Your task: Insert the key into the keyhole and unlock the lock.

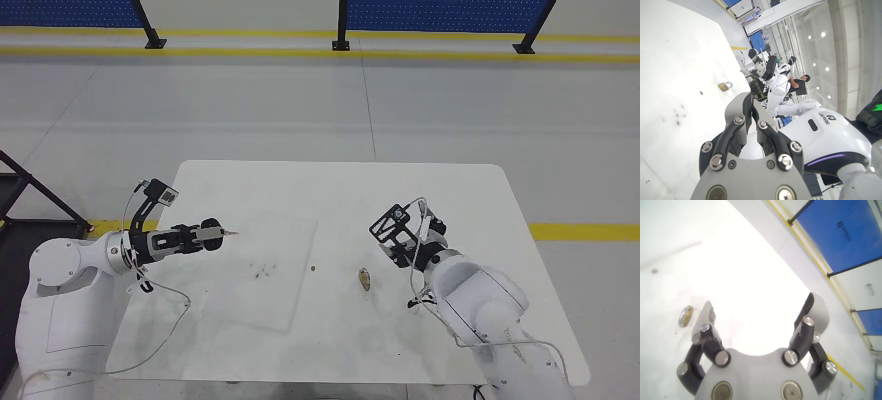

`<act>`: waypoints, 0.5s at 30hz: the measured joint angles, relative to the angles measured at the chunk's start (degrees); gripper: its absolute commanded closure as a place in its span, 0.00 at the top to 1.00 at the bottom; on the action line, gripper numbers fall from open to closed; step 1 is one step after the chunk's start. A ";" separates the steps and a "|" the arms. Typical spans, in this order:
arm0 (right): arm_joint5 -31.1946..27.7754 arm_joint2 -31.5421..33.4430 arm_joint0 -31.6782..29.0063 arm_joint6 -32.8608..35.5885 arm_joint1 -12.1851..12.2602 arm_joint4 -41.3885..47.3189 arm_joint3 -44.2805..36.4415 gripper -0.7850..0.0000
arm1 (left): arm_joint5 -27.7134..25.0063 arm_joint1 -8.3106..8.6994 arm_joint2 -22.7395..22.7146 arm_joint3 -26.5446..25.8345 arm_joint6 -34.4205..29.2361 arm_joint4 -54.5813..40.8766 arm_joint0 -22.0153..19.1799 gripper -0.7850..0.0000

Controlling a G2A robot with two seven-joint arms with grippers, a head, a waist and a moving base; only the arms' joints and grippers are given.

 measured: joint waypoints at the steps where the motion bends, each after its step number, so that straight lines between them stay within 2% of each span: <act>1: 0.07 -0.41 0.91 2.17 -0.17 1.70 0.01 1.00 | 0.00 0.00 0.00 0.00 0.00 0.00 0.00 0.00; 6: 1.26 -1.91 6.90 15.73 -1.04 14.20 0.79 1.00 | 0.00 0.00 0.00 0.00 0.00 0.00 0.00 0.00; 9: 3.72 -2.17 9.76 20.69 -1.43 20.15 1.76 1.00 | 0.00 0.00 0.00 0.00 0.00 0.00 0.00 0.00; 12: 5.89 -1.91 11.49 23.09 -1.65 25.27 2.80 1.00 | 0.00 0.00 0.00 0.00 0.00 0.00 0.00 0.00; 15: 5.93 -1.86 11.59 23.18 -1.65 25.57 2.83 1.00 | 0.00 0.00 0.00 0.00 0.00 0.00 0.00 0.00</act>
